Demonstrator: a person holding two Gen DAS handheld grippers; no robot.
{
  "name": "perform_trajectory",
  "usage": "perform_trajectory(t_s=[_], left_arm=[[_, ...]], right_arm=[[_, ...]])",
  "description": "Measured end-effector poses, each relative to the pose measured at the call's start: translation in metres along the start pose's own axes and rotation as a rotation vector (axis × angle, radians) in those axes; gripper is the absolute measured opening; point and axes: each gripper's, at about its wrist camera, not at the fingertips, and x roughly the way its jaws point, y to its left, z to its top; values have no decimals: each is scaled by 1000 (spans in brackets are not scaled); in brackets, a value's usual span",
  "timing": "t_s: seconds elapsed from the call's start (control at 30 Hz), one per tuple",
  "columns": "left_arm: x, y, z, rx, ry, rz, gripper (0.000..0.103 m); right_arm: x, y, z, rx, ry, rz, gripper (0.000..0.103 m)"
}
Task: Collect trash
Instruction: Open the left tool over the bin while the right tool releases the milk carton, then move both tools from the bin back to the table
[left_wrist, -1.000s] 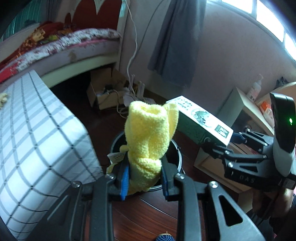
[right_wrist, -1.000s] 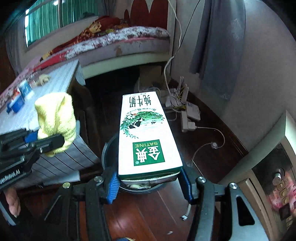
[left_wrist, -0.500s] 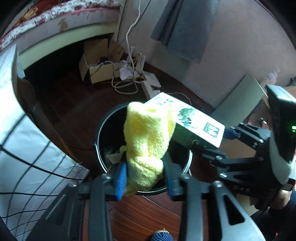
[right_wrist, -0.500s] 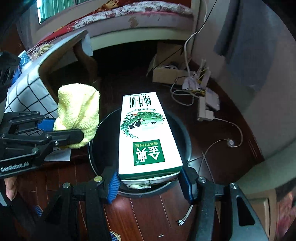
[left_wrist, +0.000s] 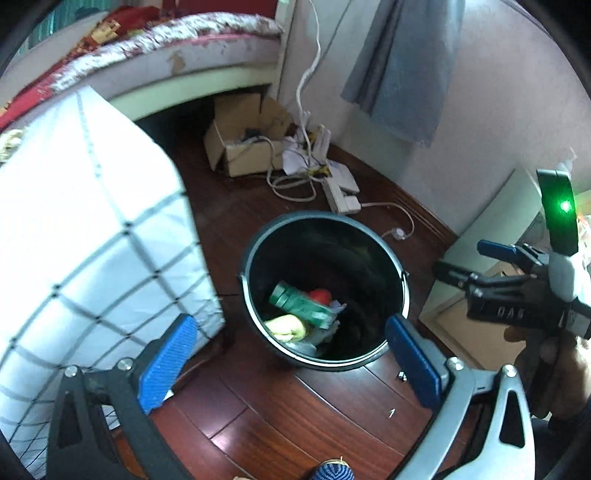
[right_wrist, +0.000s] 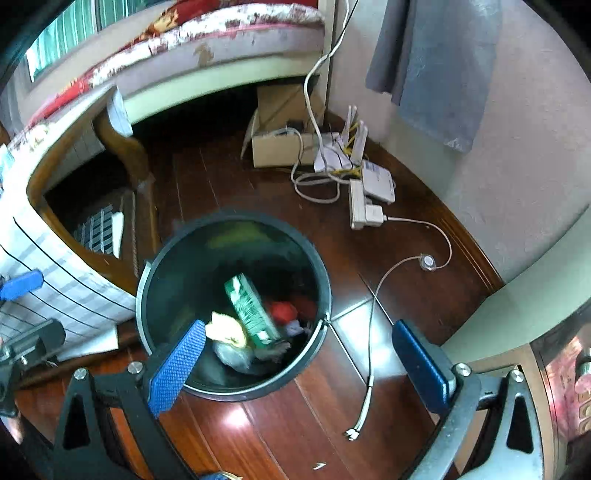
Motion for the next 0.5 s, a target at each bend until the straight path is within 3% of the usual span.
perform_trajectory(t_s=[0.27, 0.5], left_arm=[[-72, 35, 8, -26, -120, 60, 102], [-115, 85, 9, -81, -189, 142, 102]], right_arm=[[-58, 42, 22, -10, -123, 28, 102], [-88, 102, 44, -71, -190, 65, 102]])
